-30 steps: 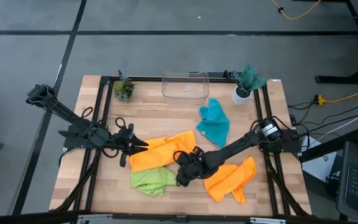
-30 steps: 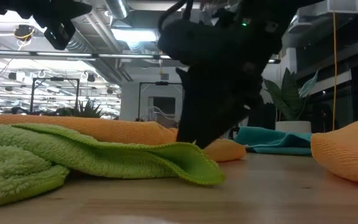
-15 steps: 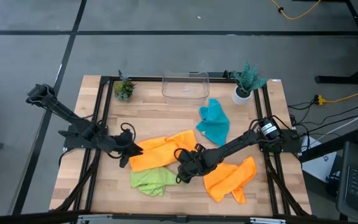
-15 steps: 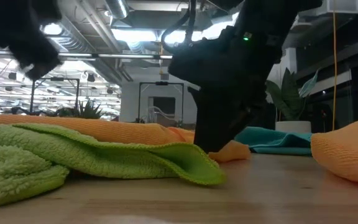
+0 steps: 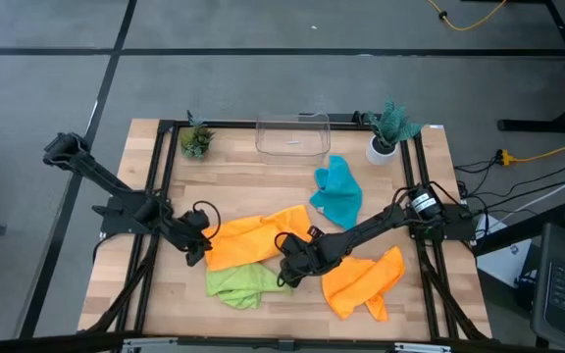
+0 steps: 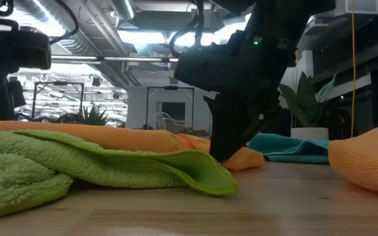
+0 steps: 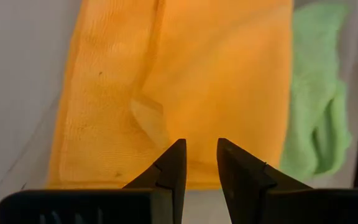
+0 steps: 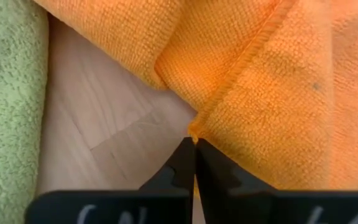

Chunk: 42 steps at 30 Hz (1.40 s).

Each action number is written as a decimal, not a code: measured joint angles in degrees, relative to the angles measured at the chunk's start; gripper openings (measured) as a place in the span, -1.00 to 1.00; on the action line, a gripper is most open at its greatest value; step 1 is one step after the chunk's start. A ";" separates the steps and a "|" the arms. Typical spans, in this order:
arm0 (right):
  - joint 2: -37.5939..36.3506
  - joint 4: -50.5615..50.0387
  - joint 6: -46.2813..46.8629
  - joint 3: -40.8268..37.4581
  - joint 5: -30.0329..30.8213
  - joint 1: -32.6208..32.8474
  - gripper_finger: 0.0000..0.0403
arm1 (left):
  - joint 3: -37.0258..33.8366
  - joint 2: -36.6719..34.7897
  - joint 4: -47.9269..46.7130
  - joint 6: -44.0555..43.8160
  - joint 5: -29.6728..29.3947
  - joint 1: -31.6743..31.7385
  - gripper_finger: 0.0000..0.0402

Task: Fold microfiber towels
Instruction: Fold the orange towel

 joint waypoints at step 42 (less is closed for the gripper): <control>-2.26 0.53 -0.09 -0.04 -4.48 0.00 -1.00 | 3.88 13.35 1.81 2.86 -6.89 1.84 -0.99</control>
